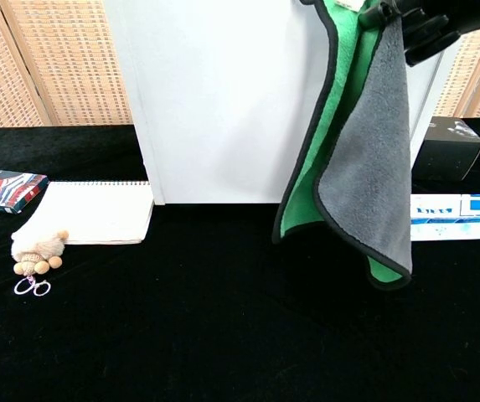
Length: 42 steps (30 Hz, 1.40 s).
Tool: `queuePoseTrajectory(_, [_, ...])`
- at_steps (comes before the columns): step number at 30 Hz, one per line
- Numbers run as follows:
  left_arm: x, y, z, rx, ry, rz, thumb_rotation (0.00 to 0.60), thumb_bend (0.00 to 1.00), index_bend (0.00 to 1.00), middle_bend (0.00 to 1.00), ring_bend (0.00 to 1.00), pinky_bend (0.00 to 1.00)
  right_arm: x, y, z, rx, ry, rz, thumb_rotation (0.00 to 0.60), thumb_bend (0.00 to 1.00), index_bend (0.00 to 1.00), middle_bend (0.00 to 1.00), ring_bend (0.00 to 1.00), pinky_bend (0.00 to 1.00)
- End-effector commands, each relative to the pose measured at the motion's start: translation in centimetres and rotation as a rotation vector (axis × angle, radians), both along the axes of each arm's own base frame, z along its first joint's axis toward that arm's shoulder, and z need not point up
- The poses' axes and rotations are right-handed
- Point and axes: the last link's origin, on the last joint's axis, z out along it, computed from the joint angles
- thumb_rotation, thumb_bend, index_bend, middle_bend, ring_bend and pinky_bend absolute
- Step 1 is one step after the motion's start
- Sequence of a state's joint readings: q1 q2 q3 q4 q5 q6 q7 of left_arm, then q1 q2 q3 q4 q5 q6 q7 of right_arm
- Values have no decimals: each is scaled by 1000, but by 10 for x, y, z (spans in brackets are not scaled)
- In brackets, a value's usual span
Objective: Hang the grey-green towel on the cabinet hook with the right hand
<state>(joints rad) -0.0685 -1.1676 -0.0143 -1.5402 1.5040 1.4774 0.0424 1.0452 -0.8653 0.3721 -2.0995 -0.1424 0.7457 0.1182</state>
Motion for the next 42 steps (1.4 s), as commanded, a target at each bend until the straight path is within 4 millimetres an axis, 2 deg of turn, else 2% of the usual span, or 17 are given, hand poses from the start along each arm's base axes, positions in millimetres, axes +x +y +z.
queuePoseTrajectory(1, [0, 0, 0, -1, 1, 0, 600, 0, 0, 0, 0, 0, 0, 0, -1, 6, 6, -1, 600, 797, 922, 1000, 1000, 1000])
queuePoseTrajectory(6, [0, 0, 0, -1, 1, 1, 600, 0, 0, 0, 0, 0, -1, 0, -2, 12, 7, -10, 600, 799, 904, 1000, 1000, 1000])
queuePoseTrajectory(8, [0, 0, 0, -1, 1, 1, 600, 0, 0, 0, 0, 0, -1, 0, -2, 10, -1, -16, 600, 735, 866, 1000, 1000, 1000])
queuePoseTrajectory(12, [0, 0, 0, -2, 1, 1, 600, 0, 0, 0, 0, 0, 0, 0, -2, 3, -34, -16, 600, 316, 674, 1000, 1000, 1000])
queuePoseTrajectory(13, [0, 0, 0, -3, 1, 1, 600, 0, 0, 0, 0, 0, 0, 0, -2, 1, -40, -12, 600, 235, 631, 1000, 1000, 1000])
queuePoseTrajectory(15, [0, 0, 0, -3, 1, 1, 600, 0, 0, 0, 0, 0, 0, 0, -1, -7, -45, -3, 600, 166, 584, 1000, 1000, 1000])
queuePoseTrajectory(27, [0, 0, -1, -5, 1, -2, 600, 0, 0, 0, 0, 0, -2, 9, 5, -25, -42, 42, 600, 145, 541, 1000, 1000, 1000])
queuePoseTrajectory(33, [1, -1, -1, -5, 2, -4, 600, 0, 0, 0, 0, 0, -6, 12, 5, -18, -24, 54, 600, 134, 471, 1000, 1000, 1000])
queuePoseTrajectory(42, [1, 0, -1, -4, 2, -1, 600, 0, 0, 0, 0, 0, -9, 11, 3, -25, -13, 59, 600, 125, 460, 1000, 1000, 1000])
